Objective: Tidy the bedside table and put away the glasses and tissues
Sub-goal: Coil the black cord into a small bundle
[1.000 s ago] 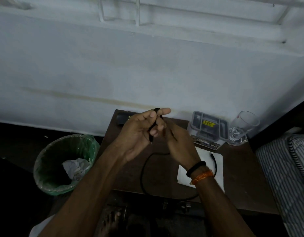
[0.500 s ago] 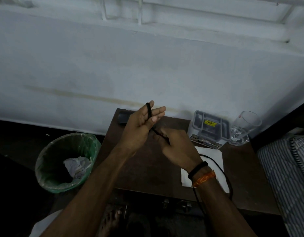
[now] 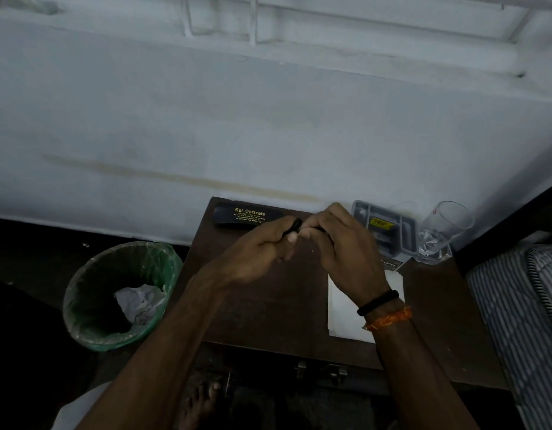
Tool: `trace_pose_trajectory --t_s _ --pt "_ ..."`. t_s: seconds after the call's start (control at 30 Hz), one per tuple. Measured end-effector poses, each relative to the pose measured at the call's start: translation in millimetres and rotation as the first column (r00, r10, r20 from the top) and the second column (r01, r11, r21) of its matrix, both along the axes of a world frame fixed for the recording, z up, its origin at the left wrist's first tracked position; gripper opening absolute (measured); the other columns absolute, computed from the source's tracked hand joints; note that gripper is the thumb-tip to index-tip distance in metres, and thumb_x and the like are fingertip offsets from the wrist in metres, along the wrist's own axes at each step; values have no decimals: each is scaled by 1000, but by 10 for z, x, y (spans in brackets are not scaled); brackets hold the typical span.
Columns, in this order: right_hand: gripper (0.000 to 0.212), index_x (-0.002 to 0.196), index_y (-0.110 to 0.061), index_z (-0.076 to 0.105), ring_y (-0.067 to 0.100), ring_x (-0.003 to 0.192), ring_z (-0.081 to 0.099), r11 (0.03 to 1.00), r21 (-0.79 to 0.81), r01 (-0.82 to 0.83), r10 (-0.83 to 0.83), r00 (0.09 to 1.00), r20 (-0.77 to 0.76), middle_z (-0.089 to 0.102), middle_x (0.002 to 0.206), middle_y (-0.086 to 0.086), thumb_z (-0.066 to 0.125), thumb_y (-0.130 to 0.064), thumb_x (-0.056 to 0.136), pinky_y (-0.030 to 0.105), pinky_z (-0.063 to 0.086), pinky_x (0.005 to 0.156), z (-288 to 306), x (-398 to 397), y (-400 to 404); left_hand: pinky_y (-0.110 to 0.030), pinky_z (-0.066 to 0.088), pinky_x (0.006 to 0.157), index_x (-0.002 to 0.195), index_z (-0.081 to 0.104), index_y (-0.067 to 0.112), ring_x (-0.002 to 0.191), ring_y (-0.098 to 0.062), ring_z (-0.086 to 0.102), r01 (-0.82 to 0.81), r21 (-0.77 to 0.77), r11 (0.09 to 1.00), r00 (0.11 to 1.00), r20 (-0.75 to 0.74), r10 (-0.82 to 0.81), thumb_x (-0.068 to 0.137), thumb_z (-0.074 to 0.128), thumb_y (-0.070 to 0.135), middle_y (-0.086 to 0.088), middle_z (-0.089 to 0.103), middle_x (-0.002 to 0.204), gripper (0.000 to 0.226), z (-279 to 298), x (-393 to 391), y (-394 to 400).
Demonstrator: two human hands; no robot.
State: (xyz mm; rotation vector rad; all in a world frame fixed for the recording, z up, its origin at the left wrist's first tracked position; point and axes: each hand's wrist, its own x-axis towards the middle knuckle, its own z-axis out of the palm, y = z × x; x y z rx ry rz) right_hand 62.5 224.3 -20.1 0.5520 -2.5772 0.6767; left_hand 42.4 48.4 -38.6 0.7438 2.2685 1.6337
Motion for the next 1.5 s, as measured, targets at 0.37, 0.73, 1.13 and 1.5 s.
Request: trace_pose_trajectory --t_s 0.37,0.73,1.13,1.5 --pt "27 104 -7 69 23 90 60 994 -77 74 -82 992 -100 62 98 8 43 -5 94 34 50 75 -46 -51 -8 -30 40 61 92 61 -3 52 -18 30 -80 399 913 890 442 -115 104 37 24 -3 33 53 38 169 43 -55" --pt "27 115 -9 66 20 96 61 996 -32 87 -81 983 166 67 104 7 50 -1 95 25 45 81 -167 -23 -134 -44 51 79 104 57 0 72 -21 57 -248 759 602 887 428 -175 102 37 7 -7 56 71 21 225 -31 24" --pt "20 107 -11 67 22 90 57 992 124 17 -39 983 177 67 99 6 51 -9 95 29 44 80 -166 13 -188 -34 43 109 120 45 0 123 -17 60 -292 461 838 953 210 217 102 37 -3 -13 60 133 20 32 -108 119" --pt "44 102 -11 68 25 89 53 998 68 8 -15 996 92 66 98 4 52 17 72 26 32 73 -24 -2 -20 -34 49 84 110 53 2 94 -16 62 -139 -81 987 970 -210 119 94 42 -6 -3 63 99 21 -64 -66 74"
